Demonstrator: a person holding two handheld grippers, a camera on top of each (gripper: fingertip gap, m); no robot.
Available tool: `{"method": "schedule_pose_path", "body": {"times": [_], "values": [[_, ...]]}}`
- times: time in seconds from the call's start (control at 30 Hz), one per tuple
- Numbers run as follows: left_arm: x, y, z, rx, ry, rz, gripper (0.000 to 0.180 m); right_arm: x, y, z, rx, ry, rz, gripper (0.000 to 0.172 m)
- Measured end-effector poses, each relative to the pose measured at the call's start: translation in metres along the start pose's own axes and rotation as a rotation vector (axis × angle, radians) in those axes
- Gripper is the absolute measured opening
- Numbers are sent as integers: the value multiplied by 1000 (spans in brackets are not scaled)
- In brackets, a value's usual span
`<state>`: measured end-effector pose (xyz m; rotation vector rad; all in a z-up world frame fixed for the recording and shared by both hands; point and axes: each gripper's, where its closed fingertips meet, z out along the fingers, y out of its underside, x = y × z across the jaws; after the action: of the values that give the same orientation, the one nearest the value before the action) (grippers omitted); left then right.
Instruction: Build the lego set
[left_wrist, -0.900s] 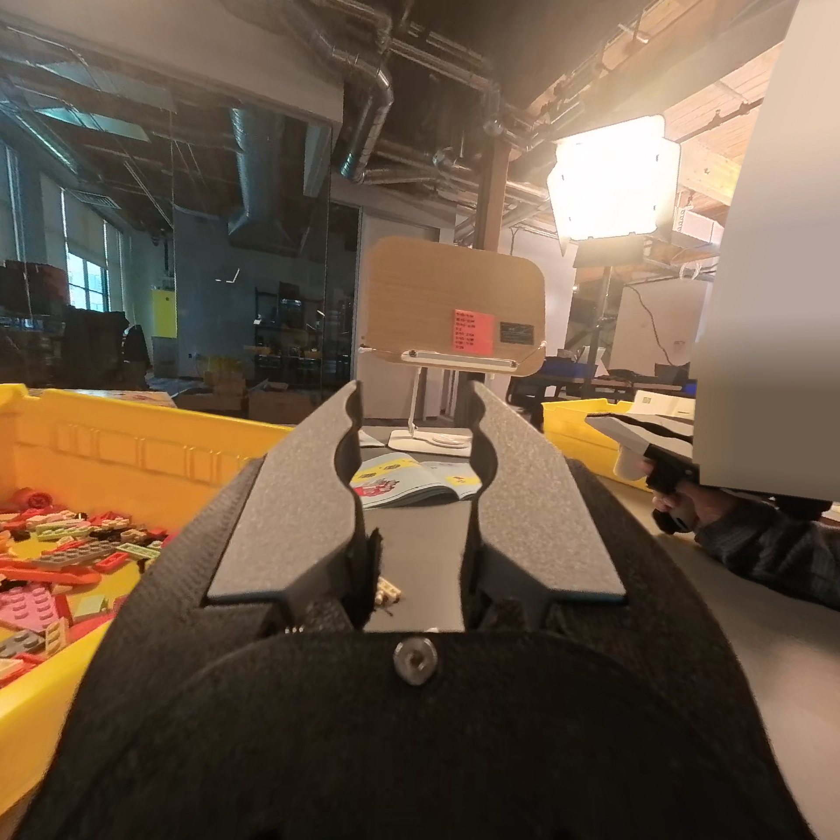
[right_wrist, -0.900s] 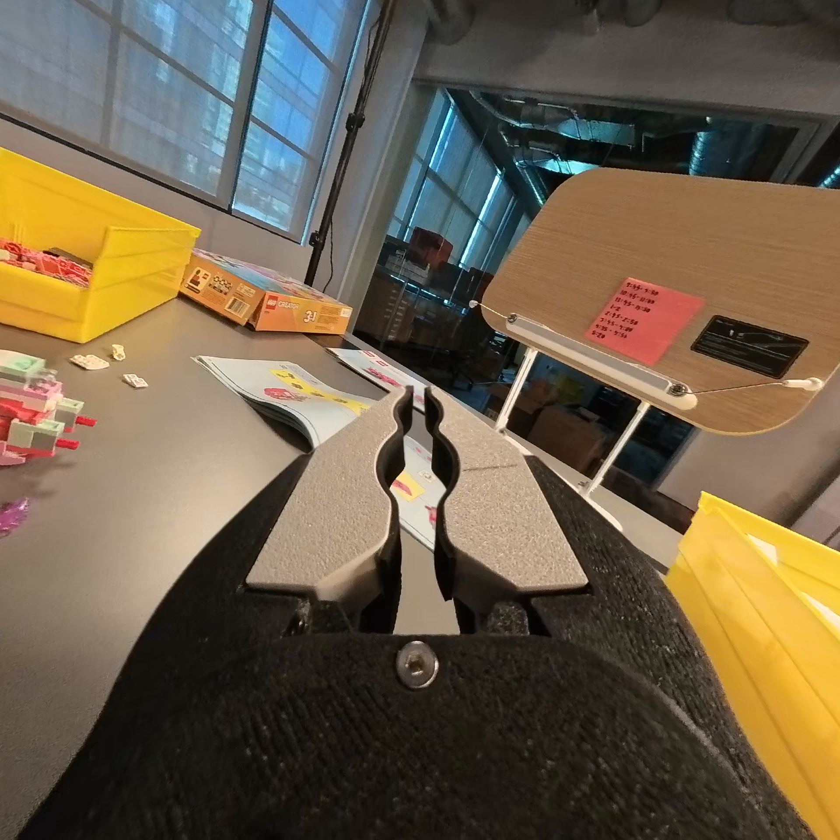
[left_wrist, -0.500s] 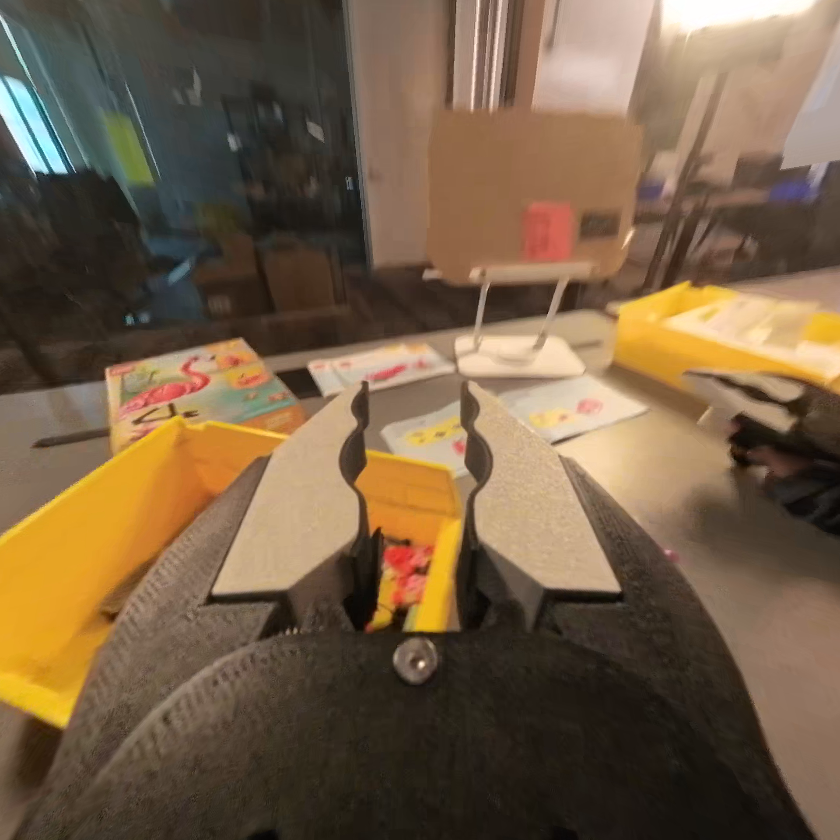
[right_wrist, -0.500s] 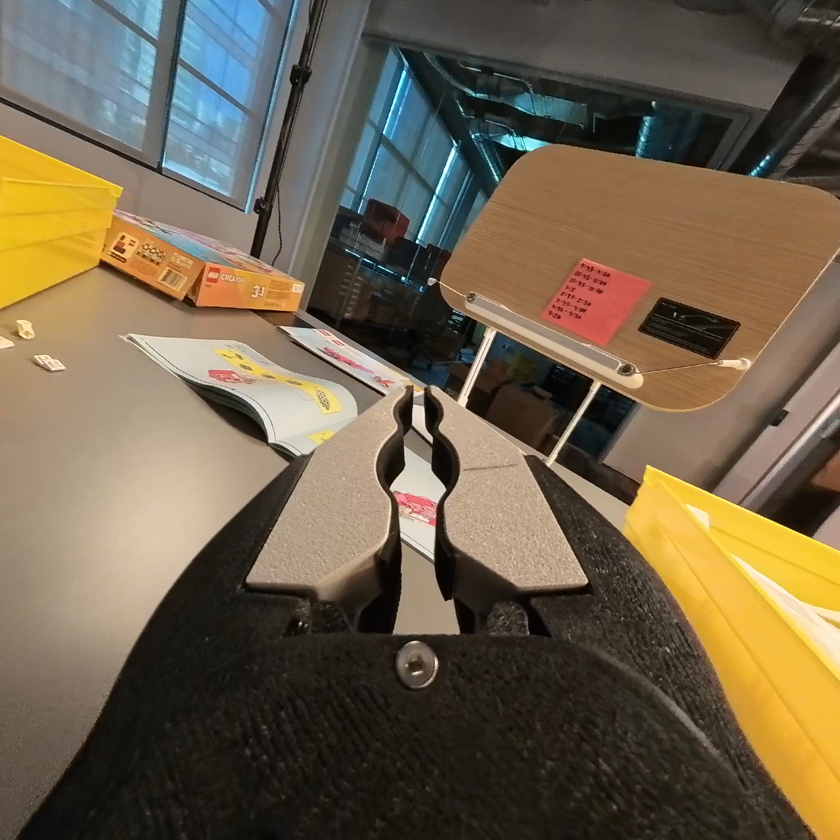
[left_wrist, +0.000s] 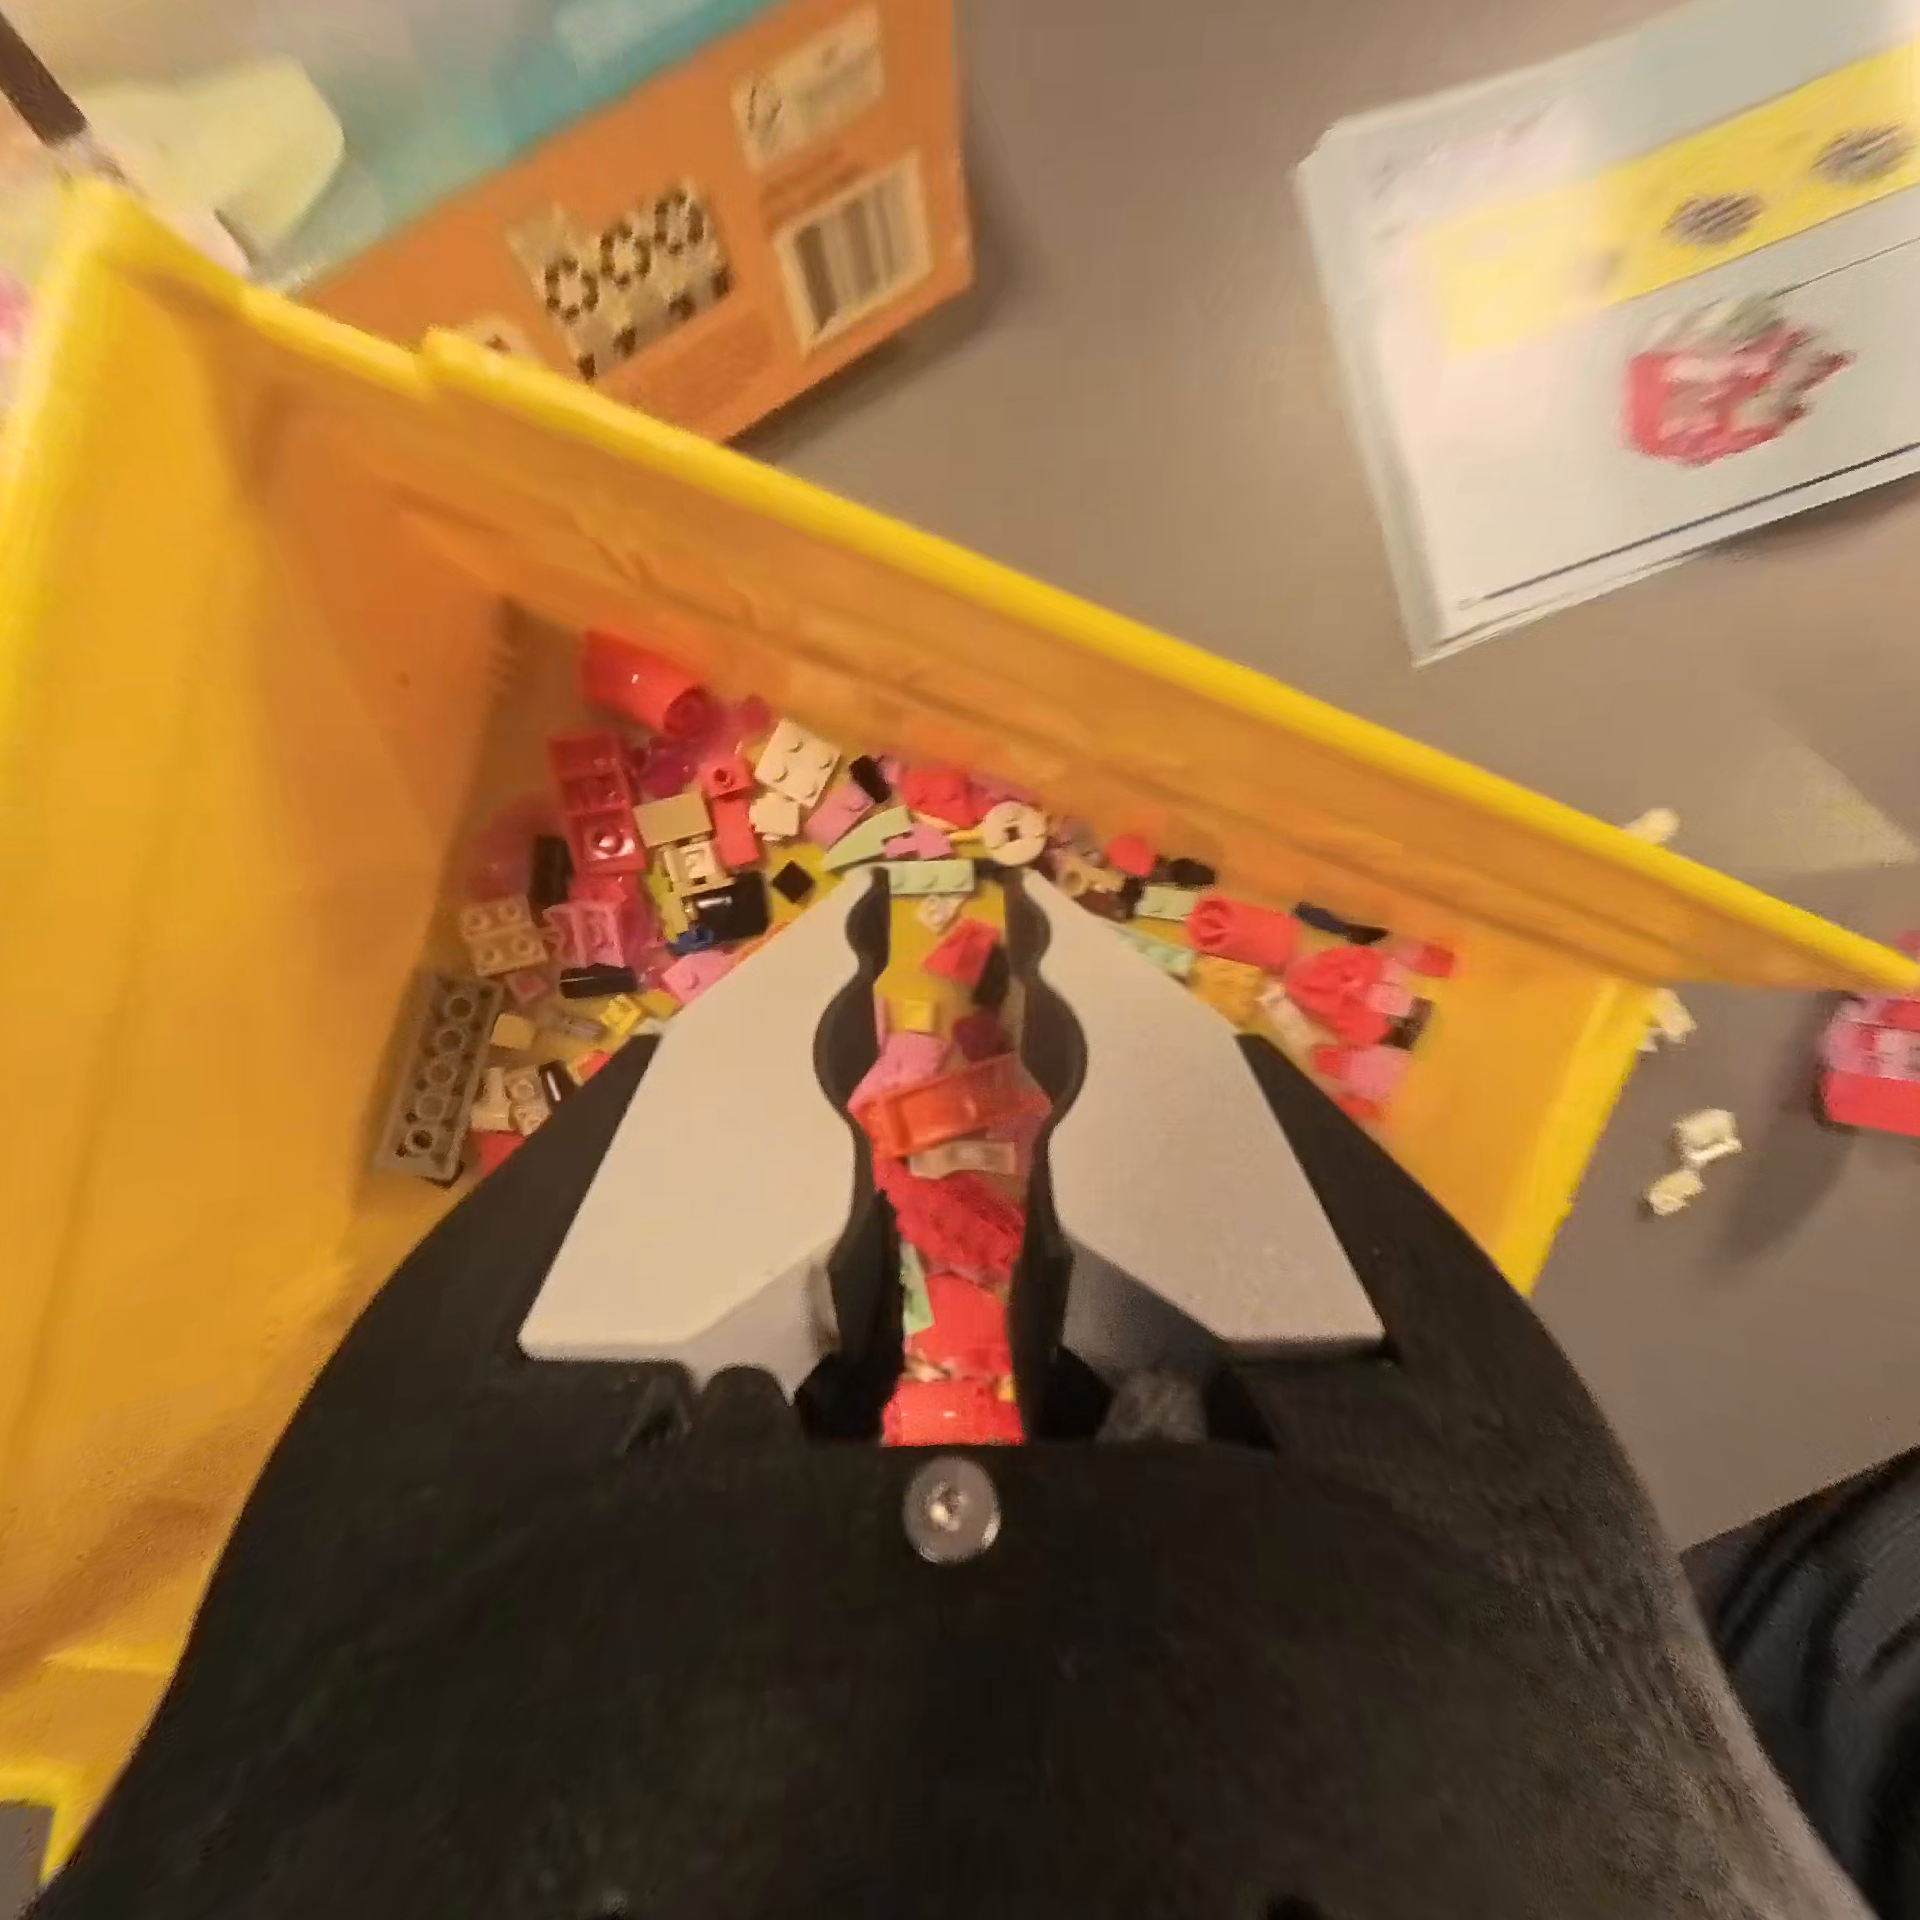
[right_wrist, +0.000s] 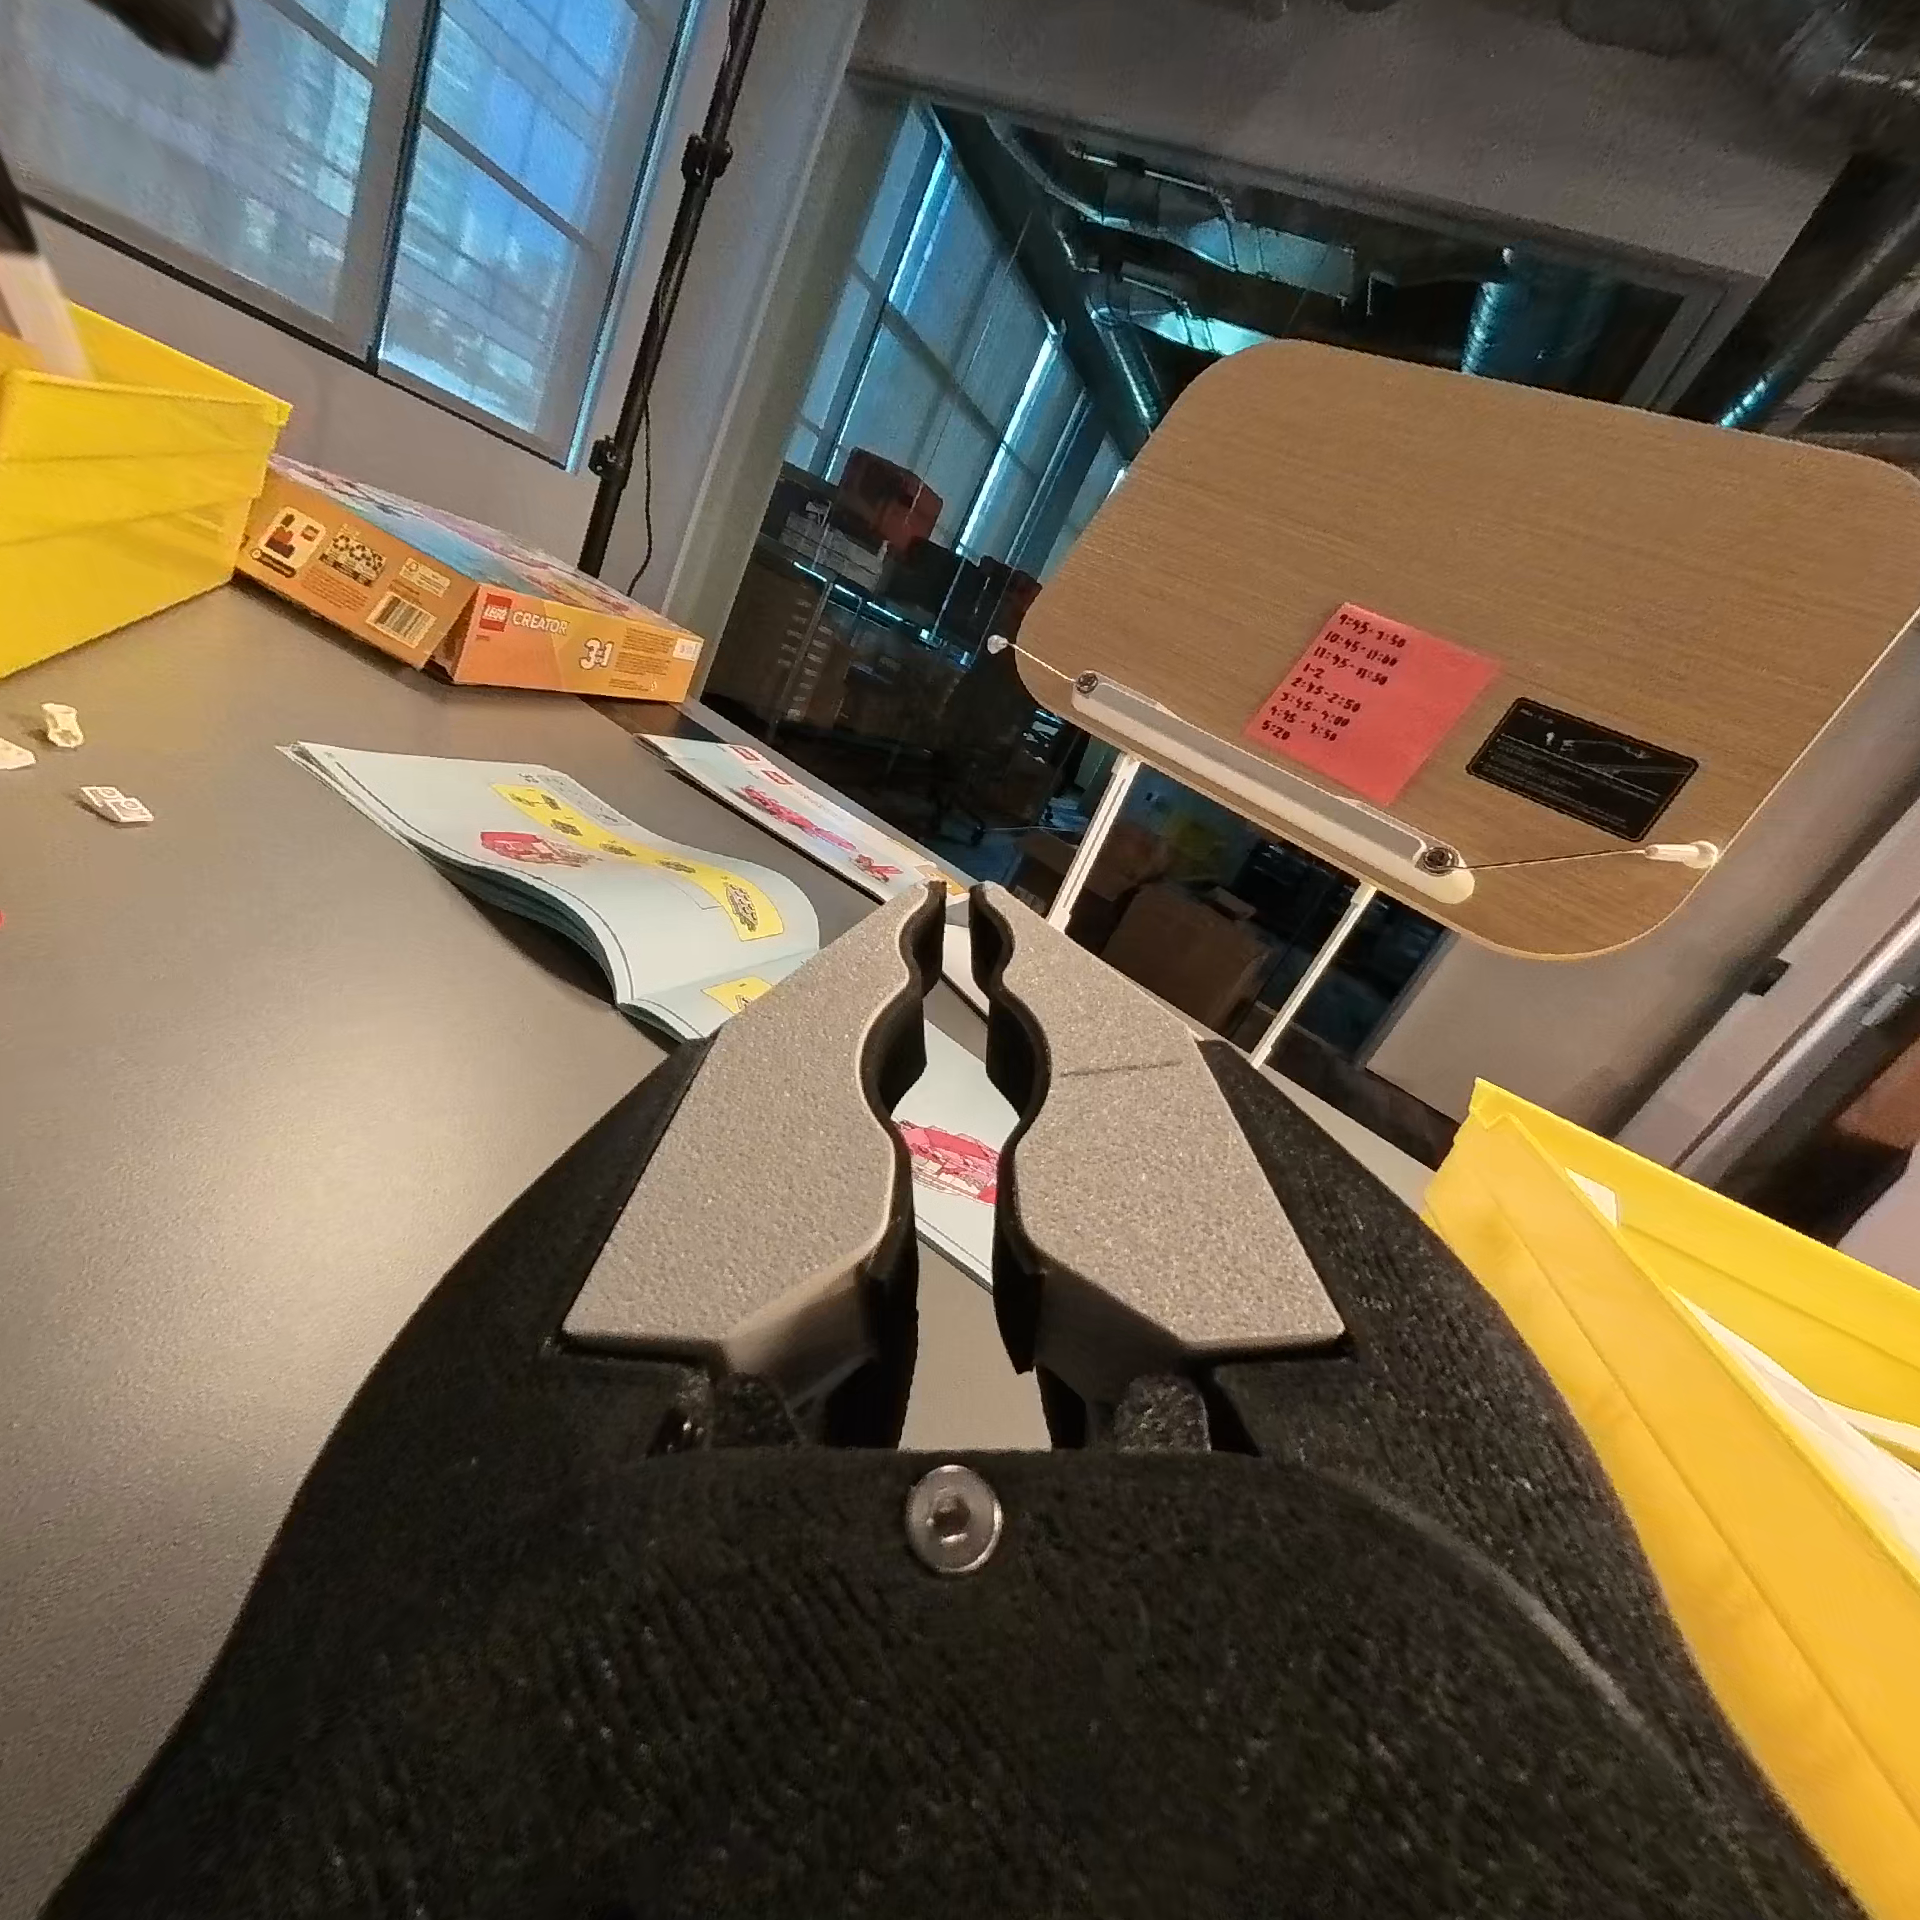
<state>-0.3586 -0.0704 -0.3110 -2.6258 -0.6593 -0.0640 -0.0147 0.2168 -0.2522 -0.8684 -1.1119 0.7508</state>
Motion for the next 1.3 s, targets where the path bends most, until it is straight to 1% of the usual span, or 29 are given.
{"method": "schedule_pose_path", "body": {"times": [0.07,0.13,0.27,0.37,0.5,0.57,0.63,0.8,0.93,1.13,1.3], "values": [[-9,6,14,-62,-40,11,13,0,0,0,1,-3,1,3],[-13,5,24,-82,-57,40,9,-1,0,0,1,-7,1,3],[-15,-2,34,-77,-54,60,11,-2,0,0,1,-12,2,2],[-18,-4,41,-82,-49,38,10,-3,0,0,1,-18,2,3],[-17,-9,47,-80,-14,-42,6,-4,0,0,1,-22,0,3],[-21,-6,50,-116,-28,-65,6,-4,0,1,-1,-23,0,3],[-23,-2,52,-154,-38,-74,7,-4,0,1,-1,-24,-1,3],[-31,-10,52,-116,-84,-98,9,-5,0,1,0,-30,-4,2],[-41,-8,54,-122,-135,-113,12,-6,0,1,0,-33,-6,2],[-33,2,53,-175,-78,-172,14,-8,0,1,1,-41,-7,2],[-36,5,51,-179,-84,-202,22,-9,0,1,2,-49,-8,2]]}}
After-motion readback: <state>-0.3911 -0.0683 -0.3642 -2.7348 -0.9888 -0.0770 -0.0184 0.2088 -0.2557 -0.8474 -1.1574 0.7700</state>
